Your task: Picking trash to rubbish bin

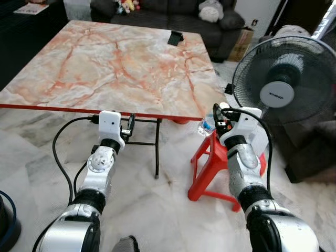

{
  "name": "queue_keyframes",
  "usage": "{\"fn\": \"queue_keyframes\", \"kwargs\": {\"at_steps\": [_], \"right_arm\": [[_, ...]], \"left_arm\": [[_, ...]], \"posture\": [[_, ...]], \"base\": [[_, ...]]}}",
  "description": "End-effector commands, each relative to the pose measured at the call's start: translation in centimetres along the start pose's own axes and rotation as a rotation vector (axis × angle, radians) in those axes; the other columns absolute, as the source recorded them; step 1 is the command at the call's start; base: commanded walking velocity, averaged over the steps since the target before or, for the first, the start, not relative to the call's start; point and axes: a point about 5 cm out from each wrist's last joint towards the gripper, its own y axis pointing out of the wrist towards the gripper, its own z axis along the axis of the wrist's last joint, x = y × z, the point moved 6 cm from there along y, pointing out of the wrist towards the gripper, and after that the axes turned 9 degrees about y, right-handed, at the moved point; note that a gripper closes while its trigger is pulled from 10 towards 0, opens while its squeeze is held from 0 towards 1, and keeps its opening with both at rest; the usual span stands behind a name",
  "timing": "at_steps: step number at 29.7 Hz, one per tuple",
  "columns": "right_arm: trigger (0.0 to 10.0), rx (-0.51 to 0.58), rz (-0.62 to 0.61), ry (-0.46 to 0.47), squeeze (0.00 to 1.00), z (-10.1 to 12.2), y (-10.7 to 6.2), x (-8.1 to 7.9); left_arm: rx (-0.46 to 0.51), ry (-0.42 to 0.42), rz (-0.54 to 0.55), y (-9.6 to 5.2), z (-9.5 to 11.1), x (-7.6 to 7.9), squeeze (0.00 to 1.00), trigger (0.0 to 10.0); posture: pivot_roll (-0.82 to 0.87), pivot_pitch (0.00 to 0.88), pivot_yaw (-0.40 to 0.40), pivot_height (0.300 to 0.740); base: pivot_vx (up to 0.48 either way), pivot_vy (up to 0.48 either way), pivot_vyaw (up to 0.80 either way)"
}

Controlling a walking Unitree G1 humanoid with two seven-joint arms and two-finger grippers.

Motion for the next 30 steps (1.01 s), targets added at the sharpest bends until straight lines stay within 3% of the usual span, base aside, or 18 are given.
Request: {"fn": "queue_keyframes", "kwargs": {"at_steps": [1,7,13,16,17,19,21,22,23,25,28,30], "right_arm": [[10.0,0.013,0.018,0.003,0.00,0.4,0.4,-0.8],[10.0,-0.024,-0.003,-0.001,0.00,-0.6,-0.1,-0.1],[10.0,-0.209,-0.088,-0.016,0.00,-5.3,-2.9,2.6],[10.0,-0.343,-0.169,-0.025,0.00,-8.4,-5.6,4.7],[10.0,-0.343,-0.169,-0.025,0.00,-8.4,-5.6,4.7],[10.0,-0.447,-0.222,-0.022,0.00,-10.8,-8.0,6.0],[10.0,-0.488,-0.242,-0.026,0.00,-11.7,-9.1,6.5],[10.0,-0.552,-0.277,-0.023,0.00,-13.0,-10.8,7.2],[10.0,-0.552,-0.277,-0.023,0.00,-13.0,-10.8,7.2],[10.0,-0.655,-0.320,-0.026,0.00,-15.0,-13.5,8.1],[10.0,-0.716,-0.347,-0.026,0.00,-16.2,-15.3,8.5],[10.0,-0.780,-0.381,-0.032,0.00,-17.3,-17.3,8.9]], "left_arm": [[-0.035,0.006,0.006,-0.6,-1.1,-0.4,0.00,10.0],[-0.069,0.014,0.011,-0.8,-1.9,-0.5,0.00,10.0],[-0.241,-0.015,-0.043,-2.4,-5.9,0.4,0.00,10.0],[-0.372,-0.021,-0.087,-4.0,-8.7,1.2,0.00,10.0],[-0.372,-0.021,-0.087,-4.0,-8.7,1.2,0.00,10.0],[-0.451,0.003,-0.117,-5.3,-10.4,1.7,0.00,10.0],[-0.482,0.016,-0.130,-5.8,-11.0,1.8,0.00,10.0],[-0.538,0.006,-0.140,-6.7,-12.1,2.1,0.00,10.0],[-0.538,0.006,-0.140,-6.7,-12.1,2.1,0.00,10.0],[-0.644,-0.003,-0.144,-8.8,-14.2,2.3,0.00,10.0],[-0.718,-0.003,-0.147,-10.4,-15.6,2.4,0.00,10.0],[-0.801,0.022,-0.177,-12.4,-17.0,2.9,0.00,10.0]], "posture": [[0.09,0.027,-0.099,0.740],[0.09,0.032,-0.104,0.740],[0.09,0.032,-0.107,0.740],[0.09,0.028,-0.107,0.740],[0.09,0.028,-0.107,0.740],[0.08,0.026,-0.104,0.740],[0.08,0.026,-0.104,0.740],[0.08,0.029,-0.103,0.740],[0.08,0.029,-0.103,0.740],[0.08,0.031,-0.100,0.740],[0.08,0.031,-0.100,0.740],[0.08,0.032,-0.099,0.740]], "base": [[-0.270,0.000,0.00],[-0.086,0.000,0.00],[0.000,0.000,0.00],[0.000,0.000,0.00],[0.000,0.000,0.00],[0.000,0.000,0.00],[0.000,0.000,0.00],[0.000,0.000,0.00],[0.000,0.000,0.00],[0.000,0.000,0.00],[0.000,0.000,0.00],[0.000,0.000,0.00]]}}
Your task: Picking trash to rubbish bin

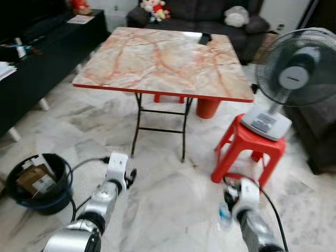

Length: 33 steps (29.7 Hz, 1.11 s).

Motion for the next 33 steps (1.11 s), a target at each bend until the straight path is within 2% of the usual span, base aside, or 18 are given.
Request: {"fn": "queue_keyframes", "kwargs": {"at_steps": [1,3,5,6,7,10,16,20,23,33], "right_arm": [[10.0,-0.045,-0.024,-0.020,0.00,-1.1,-0.1,0.2],[10.0,-0.092,-0.051,-0.026,0.00,-2.6,-0.5,0.8],[10.0,-0.118,-0.067,-0.015,0.00,-3.8,-0.9,1.3],[10.0,-0.118,-0.067,-0.015,0.00,-3.8,-0.9,1.3],[10.0,-0.131,-0.074,-0.011,0.00,-4.3,-1.1,1.5],[10.0,-0.160,-0.089,-0.031,0.00,-5.2,-1.3,1.9],[10.0,-0.202,-0.092,-0.053,0.00,-6.3,-1.7,2.0],[10.0,-0.186,-0.060,-0.079,0.00,-6.0,-1.5,1.2],[10.0,-0.172,-0.049,-0.098,0.00,-5.8,-1.3,0.8],[10.0,-0.195,-0.048,-0.122,0.00,-6.1,-1.3,0.3]], "left_arm": [[-0.159,0.058,-0.036,-0.9,-4.4,1.1,0.00,10.0],[-0.235,0.099,-0.053,-1.7,-6.7,1.6,0.00,10.0],[-0.312,0.098,-0.055,-2.6,-9.1,2.0,0.00,10.0],[-0.312,0.098,-0.055,-2.6,-9.1,2.0,0.00,10.0],[-0.352,0.080,-0.042,-3.2,-10.4,2.0,0.00,10.0],[-0.382,0.078,-0.041,-3.8,-11.6,2.2,0.00,10.0],[-0.419,0.079,-0.039,-4.7,-13.1,2.2,0.00,10.0],[-0.452,0.059,-0.027,-5.4,-14.3,2.1,0.00,10.0],[-0.460,0.027,-0.003,-5.6,-14.6,1.8,0.00,10.0],[-0.457,0.035,0.022,-5.7,-14.7,1.3,0.00,10.0]], "posture": [[0.08,0.032,-0.099,0.740],[0.08,0.035,-0.102,0.740],[0.07,0.035,-0.096,0.740],[0.07,0.035,-0.096,0.740],[0.06,0.038,-0.094,0.740],[0.06,0.041,-0.094,0.740],[0.07,0.042,-0.097,0.740],[0.07,0.042,-0.091,0.740],[0.07,0.040,-0.091,0.740],[0.07,0.034,-0.080,0.740]], "base": [[0.000,0.000,0.00],[0.000,0.000,0.00],[0.000,0.000,0.00],[0.000,0.000,0.00],[0.000,0.000,0.00],[0.000,0.000,0.00],[0.000,0.000,0.00],[0.000,0.000,0.00],[0.000,0.000,0.66],[0.000,0.000,0.78]]}}
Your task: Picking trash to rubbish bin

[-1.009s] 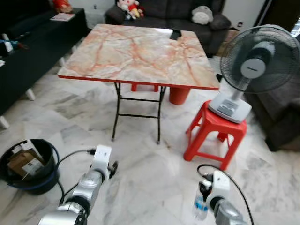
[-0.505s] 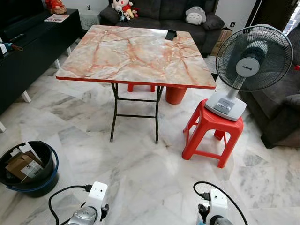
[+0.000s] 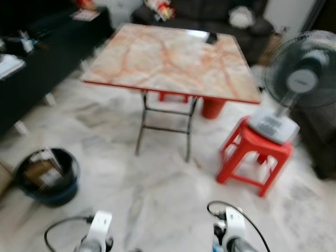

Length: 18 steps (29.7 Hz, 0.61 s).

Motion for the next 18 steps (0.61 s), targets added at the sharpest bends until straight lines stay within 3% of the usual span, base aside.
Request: {"fn": "queue_keyframes", "kwargs": {"at_steps": [1,7,11,15,18], "right_arm": [[10.0,-0.008,-0.019,-0.010,0.00,-0.16,-0.06,0.55],[10.0,0.006,-0.019,0.027,0.00,-0.22,-0.13,0.60],[10.0,-0.002,-0.034,0.047,0.00,-0.55,-0.19,0.92],[10.0,0.019,-0.029,0.016,0.00,-0.18,-0.20,0.93],[10.0,0.020,-0.030,-0.006,0.00,-0.12,-0.20,0.93]], "left_arm": [[-0.018,-0.015,-0.001,-0.05,-0.58,0.25,0.00,10.0],[-0.017,-0.019,0.023,-0.09,-0.76,-0.08,0.00,10.0],[-0.019,-0.021,0.025,-0.11,-0.86,-0.08,0.00,10.0],[-0.022,-0.022,0.024,-0.12,-0.95,0.01,0.00,10.0],[-0.023,-0.024,0.026,-0.13,-1.01,0.04,0.00,10.0]], "posture": [[0.07,0.034,-0.080,0.740],[0.08,0.030,-0.072,0.740],[0.07,0.027,-0.071,0.740],[0.08,0.024,-0.071,0.740],[0.08,0.019,-0.072,0.740]], "base": [[0.000,0.000,0.75],[0.000,0.000,0.56],[0.258,0.000,0.00],[0.261,0.000,0.00],[0.261,0.000,0.78]]}}
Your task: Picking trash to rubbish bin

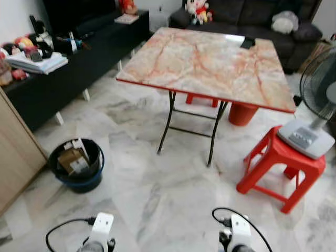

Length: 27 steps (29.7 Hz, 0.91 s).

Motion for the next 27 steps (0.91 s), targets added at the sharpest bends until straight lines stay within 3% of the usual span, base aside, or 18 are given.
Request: {"fn": "queue_keyframes", "kwargs": {"at_steps": [1,6,12,15,22,27], "right_arm": [[10.0,0.032,0.012,-0.019,0.00,1.1,0.2,-0.5],[10.0,0.025,0.021,0.030,0.00,1.0,0.2,-0.8],[10.0,0.033,0.046,0.007,0.00,1.2,0.2,-1.5],[10.0,0.023,0.059,-0.049,0.00,0.8,0.2,-1.9],[10.0,0.026,0.052,-0.019,0.00,0.9,0.2,-1.8],[10.0,0.022,0.041,-0.006,0.00,0.8,0.2,-1.6]], "left_arm": [[-0.021,-0.010,0.009,-0.1,-0.8,-0.1,0.00,10.0],[-0.022,-0.014,0.013,-0.1,-0.8,-0.1,0.00,10.0],[-0.022,-0.012,0.015,-0.1,-0.9,-0.2,0.00,10.0],[-0.023,-0.014,0.016,-0.1,-1.0,-0.2,0.00,10.0],[-0.025,-0.024,0.019,-0.1,-1.0,-0.2,0.00,10.0],[-0.024,-0.031,0.021,-0.1,-1.0,-0.3,0.00,10.0]], "posture": [[0.08,0.018,-0.073,0.740],[0.08,0.016,-0.073,0.740],[0.08,0.018,-0.071,0.740],[0.09,0.019,-0.075,0.740],[0.09,0.041,-0.083,0.740],[0.09,0.055,-0.078,0.740]], "base": [[0.262,0.000,0.78],[0.261,0.000,0.56],[0.261,0.000,0.00],[0.260,0.000,0.75],[0.260,0.000,0.75],[0.259,0.000,0.00]]}}
